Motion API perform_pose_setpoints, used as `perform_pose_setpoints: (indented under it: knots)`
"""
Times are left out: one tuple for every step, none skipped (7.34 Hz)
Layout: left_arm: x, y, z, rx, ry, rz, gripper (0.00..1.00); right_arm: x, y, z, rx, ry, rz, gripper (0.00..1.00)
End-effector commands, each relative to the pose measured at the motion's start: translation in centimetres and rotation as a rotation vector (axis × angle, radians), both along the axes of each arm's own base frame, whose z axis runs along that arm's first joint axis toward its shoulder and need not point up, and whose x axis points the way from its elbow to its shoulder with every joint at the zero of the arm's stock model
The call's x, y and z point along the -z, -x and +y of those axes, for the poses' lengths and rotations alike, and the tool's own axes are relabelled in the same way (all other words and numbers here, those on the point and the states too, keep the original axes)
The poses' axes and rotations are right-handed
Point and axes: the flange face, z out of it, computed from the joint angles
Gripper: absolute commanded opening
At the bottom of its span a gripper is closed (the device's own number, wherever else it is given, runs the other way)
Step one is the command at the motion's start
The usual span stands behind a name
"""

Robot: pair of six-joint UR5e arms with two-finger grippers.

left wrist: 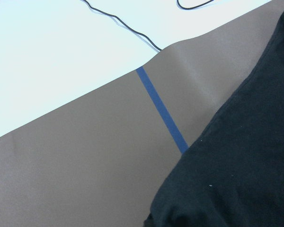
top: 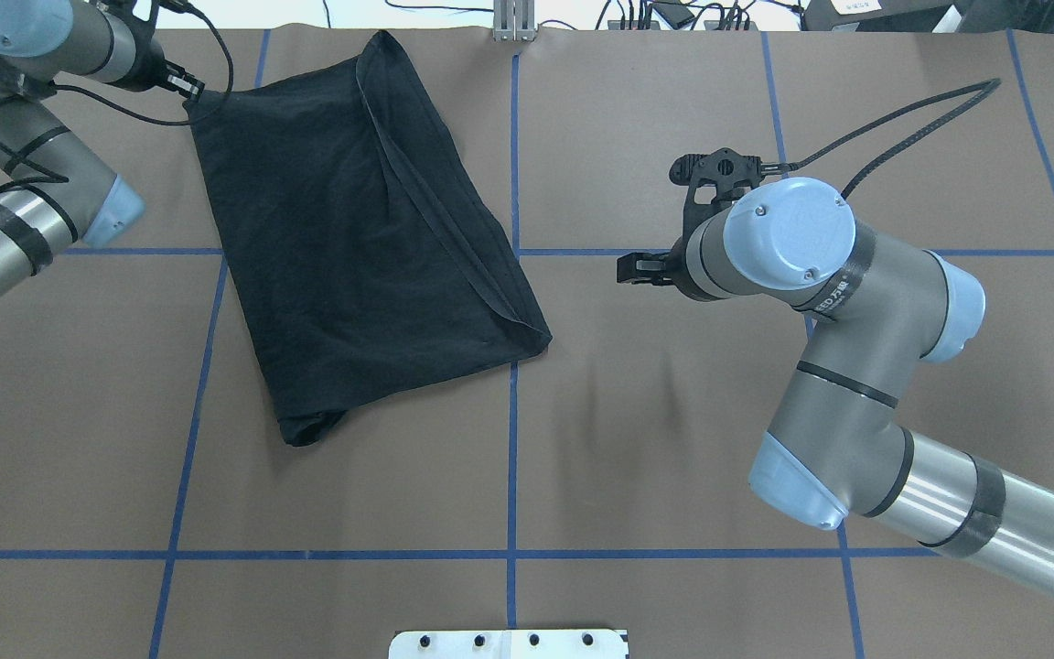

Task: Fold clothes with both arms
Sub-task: 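Move the right gripper to the folded shirt's corner nearest the robot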

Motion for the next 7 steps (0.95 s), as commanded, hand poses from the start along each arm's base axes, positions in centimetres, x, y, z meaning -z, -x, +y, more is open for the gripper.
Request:
perform_pose_setpoints:
  knots:
    - [-2.1, 7.4, -0.3, -0.106, -0.069, -0.013, 1.00, 2.1, 3.4, -0.2, -0.023, 0.024, -0.071, 1.00]
    - [-4.1, 9.2, 3.9, -0.128, -0.080, 0.008, 1.00, 4.8, 7.1, -1.7, -0.048, 0.057, -0.089, 1.00]
    - [-4.8, 10.4, 6.9, -0.128, -0.092, 0.018, 1.00, 6.4, 10.5, -2.2, -0.073, 0.031, -0.055, 1.00]
    - [-5.1, 10.6, 8.2, -0.099, -0.058, 0.054, 1.00, 6.6, 11.7, -2.0, -0.071, -0.026, -0.016, 1.00]
    - [-4.7, 10.5, 8.5, -0.071, -0.026, 0.087, 1.00, 7.0, 12.2, -1.4, 0.000, -0.113, 0.023, 1.00]
    - [-4.8, 10.6, 8.8, -0.066, -0.023, 0.093, 1.00, 7.9, 13.8, 0.2, 0.088, -0.243, 0.083, 1.00]
    - [-4.9, 10.8, 9.3, -0.064, -0.022, 0.095, 1.00, 8.3, 14.8, 1.3, 0.141, -0.335, 0.136, 0.98]
